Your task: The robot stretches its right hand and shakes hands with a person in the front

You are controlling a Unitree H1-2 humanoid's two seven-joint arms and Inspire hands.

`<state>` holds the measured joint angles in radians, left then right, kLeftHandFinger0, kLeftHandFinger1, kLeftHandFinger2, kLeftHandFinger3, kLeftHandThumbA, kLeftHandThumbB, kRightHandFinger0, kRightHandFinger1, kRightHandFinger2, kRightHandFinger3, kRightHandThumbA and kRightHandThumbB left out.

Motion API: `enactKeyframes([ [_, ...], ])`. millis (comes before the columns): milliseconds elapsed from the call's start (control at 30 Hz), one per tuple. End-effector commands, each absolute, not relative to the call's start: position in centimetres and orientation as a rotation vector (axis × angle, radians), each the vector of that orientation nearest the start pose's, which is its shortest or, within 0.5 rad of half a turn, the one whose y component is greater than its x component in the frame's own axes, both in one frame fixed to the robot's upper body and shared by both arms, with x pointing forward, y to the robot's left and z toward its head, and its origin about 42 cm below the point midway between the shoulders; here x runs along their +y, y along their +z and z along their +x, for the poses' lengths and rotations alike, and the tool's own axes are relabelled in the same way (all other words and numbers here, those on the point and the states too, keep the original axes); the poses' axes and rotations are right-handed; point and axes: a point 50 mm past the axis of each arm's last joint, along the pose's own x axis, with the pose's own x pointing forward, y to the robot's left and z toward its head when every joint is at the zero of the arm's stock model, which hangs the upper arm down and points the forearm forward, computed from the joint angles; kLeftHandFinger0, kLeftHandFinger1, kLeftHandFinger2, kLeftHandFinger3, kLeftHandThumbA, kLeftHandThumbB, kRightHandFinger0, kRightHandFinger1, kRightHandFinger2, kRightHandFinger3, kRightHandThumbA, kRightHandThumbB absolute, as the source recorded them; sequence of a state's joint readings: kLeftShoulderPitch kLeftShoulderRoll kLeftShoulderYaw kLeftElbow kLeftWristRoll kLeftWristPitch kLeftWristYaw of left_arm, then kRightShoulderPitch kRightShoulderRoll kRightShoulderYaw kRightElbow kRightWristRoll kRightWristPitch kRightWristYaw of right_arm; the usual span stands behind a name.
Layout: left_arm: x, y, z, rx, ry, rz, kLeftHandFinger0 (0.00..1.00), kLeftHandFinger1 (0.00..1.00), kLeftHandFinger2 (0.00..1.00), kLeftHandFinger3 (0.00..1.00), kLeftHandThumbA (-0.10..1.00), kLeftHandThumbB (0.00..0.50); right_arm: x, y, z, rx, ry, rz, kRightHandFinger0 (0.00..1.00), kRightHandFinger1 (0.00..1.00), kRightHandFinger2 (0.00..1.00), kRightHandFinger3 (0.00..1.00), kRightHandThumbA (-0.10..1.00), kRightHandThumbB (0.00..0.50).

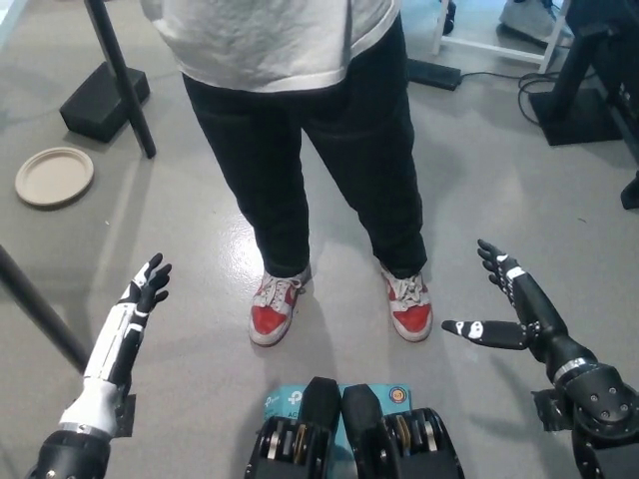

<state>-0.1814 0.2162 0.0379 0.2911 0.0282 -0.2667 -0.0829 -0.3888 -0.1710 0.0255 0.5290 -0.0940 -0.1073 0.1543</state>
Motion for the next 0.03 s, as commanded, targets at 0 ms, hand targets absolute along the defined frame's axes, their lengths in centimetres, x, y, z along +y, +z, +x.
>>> enactKeyframes([
  [0, 29.11, 10.71, 34.09, -0.200, -0.073, 0.253, 1.00, 1.00, 1.00, 1.00, 1.00, 0.096, -24.30, 10.53, 41.21, -0.012, 0.225, -0.310, 1.00, 1.00, 1.00, 1.00, 1.00, 0.283],
])
